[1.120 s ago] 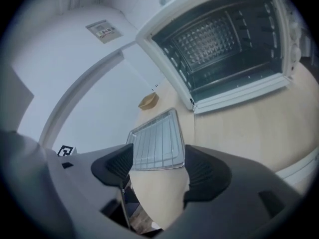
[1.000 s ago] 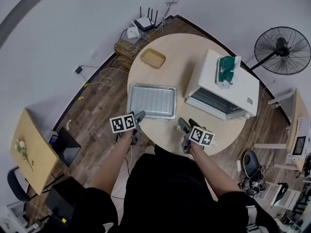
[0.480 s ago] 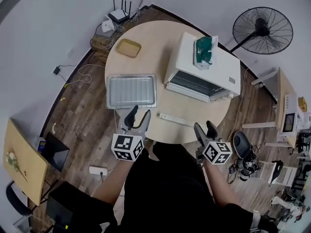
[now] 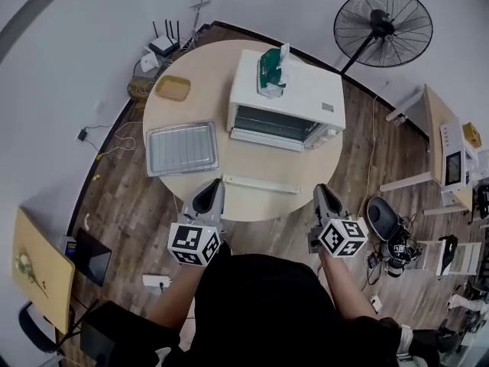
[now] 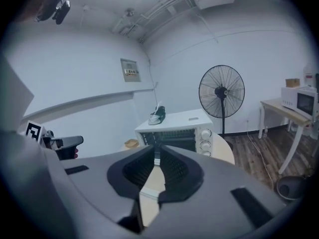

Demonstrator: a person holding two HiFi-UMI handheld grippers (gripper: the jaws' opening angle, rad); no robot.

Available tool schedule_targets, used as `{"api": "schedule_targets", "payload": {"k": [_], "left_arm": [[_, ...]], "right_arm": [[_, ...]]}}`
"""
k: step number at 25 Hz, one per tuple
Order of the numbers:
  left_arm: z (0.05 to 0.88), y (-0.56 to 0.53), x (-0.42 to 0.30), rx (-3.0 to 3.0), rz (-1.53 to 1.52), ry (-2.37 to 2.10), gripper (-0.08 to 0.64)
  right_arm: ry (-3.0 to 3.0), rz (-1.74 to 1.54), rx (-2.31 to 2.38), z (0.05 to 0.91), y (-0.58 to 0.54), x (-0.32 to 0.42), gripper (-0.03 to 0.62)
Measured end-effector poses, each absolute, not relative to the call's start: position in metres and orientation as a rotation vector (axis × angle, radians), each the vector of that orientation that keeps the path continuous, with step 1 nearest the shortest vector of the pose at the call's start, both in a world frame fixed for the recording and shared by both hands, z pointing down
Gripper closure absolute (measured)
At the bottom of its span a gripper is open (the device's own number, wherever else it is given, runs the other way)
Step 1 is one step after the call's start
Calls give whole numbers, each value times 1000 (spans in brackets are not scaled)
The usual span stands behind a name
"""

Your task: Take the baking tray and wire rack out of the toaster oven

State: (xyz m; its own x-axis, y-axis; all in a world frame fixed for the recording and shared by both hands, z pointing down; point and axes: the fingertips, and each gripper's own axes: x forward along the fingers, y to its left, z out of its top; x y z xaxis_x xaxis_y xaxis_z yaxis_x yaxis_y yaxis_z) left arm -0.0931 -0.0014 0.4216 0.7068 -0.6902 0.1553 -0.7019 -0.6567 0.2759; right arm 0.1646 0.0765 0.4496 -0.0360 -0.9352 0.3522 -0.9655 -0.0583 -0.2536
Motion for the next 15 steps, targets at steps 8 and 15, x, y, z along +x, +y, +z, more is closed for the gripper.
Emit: {"api": "schedule_targets", "payload": {"k": [8, 15], "left_arm": [[390, 87, -23, 2642, 85, -1240, 538], [400, 164, 0, 2606, 144, -1332, 538]], "right_arm": [[-2202, 512, 2089, 418, 162, 228, 589], [-2319, 354, 2022, 389, 208, 242, 591]]}}
